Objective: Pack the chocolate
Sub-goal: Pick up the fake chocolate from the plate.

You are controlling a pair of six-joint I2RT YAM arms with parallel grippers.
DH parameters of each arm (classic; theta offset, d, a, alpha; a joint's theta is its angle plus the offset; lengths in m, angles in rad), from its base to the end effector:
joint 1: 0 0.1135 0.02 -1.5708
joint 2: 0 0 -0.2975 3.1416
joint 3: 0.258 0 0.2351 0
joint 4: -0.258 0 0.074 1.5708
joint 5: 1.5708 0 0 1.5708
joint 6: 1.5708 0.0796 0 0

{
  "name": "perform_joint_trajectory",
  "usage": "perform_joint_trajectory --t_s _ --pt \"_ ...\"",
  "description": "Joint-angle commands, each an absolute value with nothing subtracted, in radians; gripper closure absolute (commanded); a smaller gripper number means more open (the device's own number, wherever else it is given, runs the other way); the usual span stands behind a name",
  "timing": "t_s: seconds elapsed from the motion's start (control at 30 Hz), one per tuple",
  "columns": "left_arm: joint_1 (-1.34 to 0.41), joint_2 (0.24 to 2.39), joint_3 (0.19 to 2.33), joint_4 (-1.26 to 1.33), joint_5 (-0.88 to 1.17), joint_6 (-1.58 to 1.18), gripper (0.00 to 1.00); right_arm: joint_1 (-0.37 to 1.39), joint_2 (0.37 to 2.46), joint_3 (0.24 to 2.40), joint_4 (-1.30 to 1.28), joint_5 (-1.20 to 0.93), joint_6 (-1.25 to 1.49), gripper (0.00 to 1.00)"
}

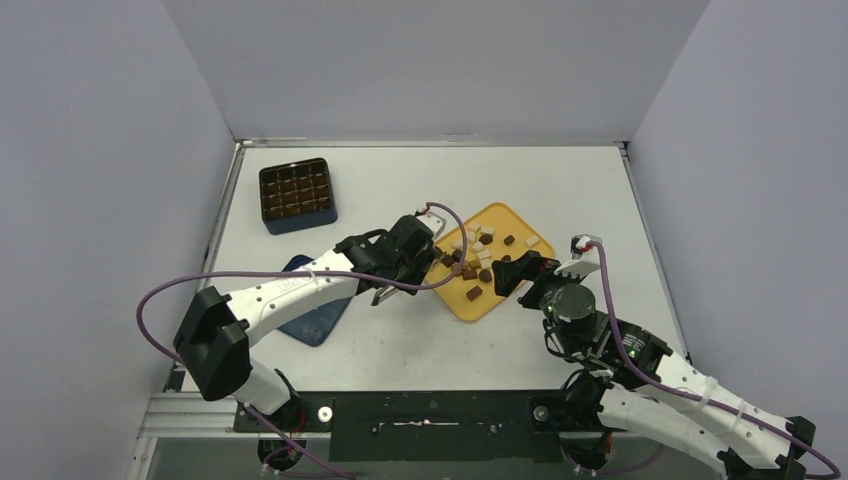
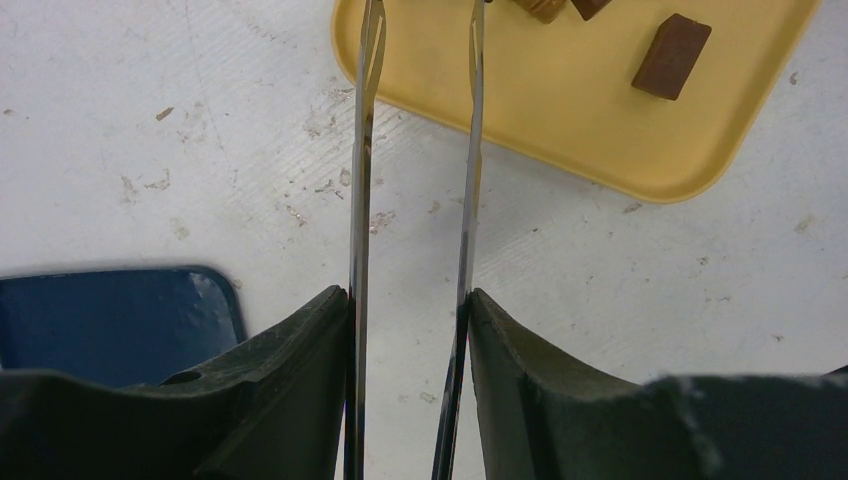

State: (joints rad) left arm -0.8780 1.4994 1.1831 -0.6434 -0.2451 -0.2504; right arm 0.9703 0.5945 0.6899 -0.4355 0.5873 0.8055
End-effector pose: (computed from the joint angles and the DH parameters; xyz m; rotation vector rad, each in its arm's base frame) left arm 0.2194 -0.2341 0.2727 0.6778 2.4025 -0.1611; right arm 0.1078 0.0793 0.3147 0.2437 1.8908 0.6666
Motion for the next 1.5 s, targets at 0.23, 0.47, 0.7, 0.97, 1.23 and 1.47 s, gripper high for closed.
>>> perform_joint_trajectory --t_s 0.23,0.47,0.7,0.97,1.23,1.47 --pt "-0.887 1.577 1.263 -0.579 -0.343 -0.242 0.55 0.976 0.568 0.716 -0.431 0.592 0.807 0.00" --pt "-0.887 1.615 1.276 -0.542 -0.316 -0.239 0.55 0.977 0.534 0.704 -0.440 0.599 0.810 0.00" --pt "-0.887 1.655 1.288 -0.538 -0.330 -0.235 0.55 0.977 0.522 0.704 -0.456 0.604 0.808 0.00" --pt "-0.887 1.676 1.295 -0.532 -0.319 -0.232 0.56 0.976 0.517 0.693 -0.450 0.604 0.809 0.00" --pt "-0.888 1.647 1.294 -0.550 -0.311 -0.245 0.61 0.976 0.518 0.687 -0.443 0.606 0.812 0.00" --pt "-0.888 1.658 1.302 -0.579 -0.344 -0.251 0.60 0.976 0.529 0.692 -0.437 0.600 0.813 0.00"
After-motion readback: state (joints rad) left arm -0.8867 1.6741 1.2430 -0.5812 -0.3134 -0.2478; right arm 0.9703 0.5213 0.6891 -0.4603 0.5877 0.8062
